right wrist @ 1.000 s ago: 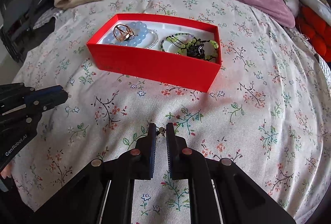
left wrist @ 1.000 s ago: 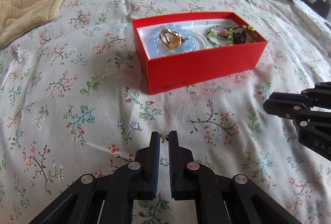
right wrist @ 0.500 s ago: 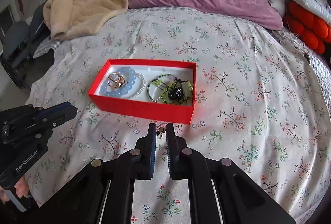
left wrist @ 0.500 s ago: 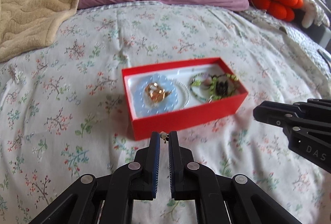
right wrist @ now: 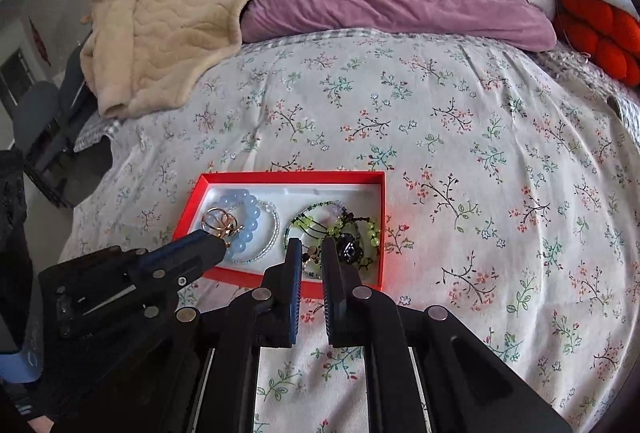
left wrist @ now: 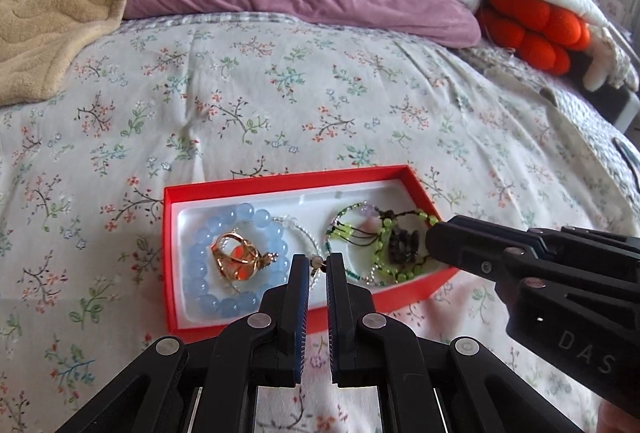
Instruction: Organize jewelry
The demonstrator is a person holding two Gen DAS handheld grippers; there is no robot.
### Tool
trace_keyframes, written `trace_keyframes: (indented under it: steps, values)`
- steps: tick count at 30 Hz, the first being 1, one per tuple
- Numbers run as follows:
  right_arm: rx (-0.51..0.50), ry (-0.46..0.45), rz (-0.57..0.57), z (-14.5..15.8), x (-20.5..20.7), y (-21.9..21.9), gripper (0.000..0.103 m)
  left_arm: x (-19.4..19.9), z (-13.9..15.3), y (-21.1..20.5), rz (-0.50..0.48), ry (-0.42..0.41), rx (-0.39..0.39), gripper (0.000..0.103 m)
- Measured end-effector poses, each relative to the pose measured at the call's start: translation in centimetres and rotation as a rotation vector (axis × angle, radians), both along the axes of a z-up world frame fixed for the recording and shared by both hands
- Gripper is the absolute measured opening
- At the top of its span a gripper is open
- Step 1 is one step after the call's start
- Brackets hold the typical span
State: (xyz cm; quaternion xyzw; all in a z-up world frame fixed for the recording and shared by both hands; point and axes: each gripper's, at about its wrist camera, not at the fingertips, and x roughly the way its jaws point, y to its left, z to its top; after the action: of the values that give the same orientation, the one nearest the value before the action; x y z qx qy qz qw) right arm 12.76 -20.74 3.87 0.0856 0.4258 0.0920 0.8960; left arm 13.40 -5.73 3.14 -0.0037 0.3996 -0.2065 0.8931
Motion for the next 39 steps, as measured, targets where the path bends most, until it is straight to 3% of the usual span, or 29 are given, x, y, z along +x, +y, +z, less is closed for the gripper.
trace_keyframes:
  steps: [9, 17, 23, 24, 25, 26, 28, 35, 39]
  values:
    - [0.031, 0.028, -0.023, -1.4, 2.1, -0.2, 0.01, 1.8, -1.5, -0.4, 0.05, 0.034, -0.01, 0.008]
    - [0.05, 0.035, -0.036, -1.8, 2.5, -0.6, 0.01, 1.6, -1.3, 0.3, 0.068, 0.029, 0.007, 0.026]
    - [0.089, 0.06, -0.02, -1.8, 2.6, -0.5, 0.013, 1.2, -1.2, 0.8, 0.066, 0.022, 0.036, 0.047]
    - [0.085, 0.059, -0.015, -1.8, 2.6, -0.4, 0.014, 1.1, -1.1, 0.9, 0.065, 0.02, 0.042, 0.049]
    - [0.082, 0.058, -0.01, -1.8, 2.5, -0.4, 0.022, 1.0, -1.0, 1.0, 0.064, 0.019, 0.047, 0.053]
    - [0.085, 0.057, -0.009, -1.7, 2.4, -0.4, 0.037, 0.9, -0.9, 1.1, 0.062, 0.017, 0.051, 0.055]
    - [0.099, 0.046, -0.01, -1.5, 2.2, -0.6, 0.054, 0.6, -0.7, 1.3, 0.06, 0.011, 0.059, 0.062]
    - [0.08, 0.027, -0.014, -0.5, 1.0, -1.1, 0.054, -0.1, -0.6, 2.3, 0.088, 0.034, 0.09, 0.071]
    - [0.044, 0.041, -0.016, -0.4, 0.0, -1.2, 0.055, -0.9, -0.3, 3.1, 0.113, 0.034, 0.112, 0.086]
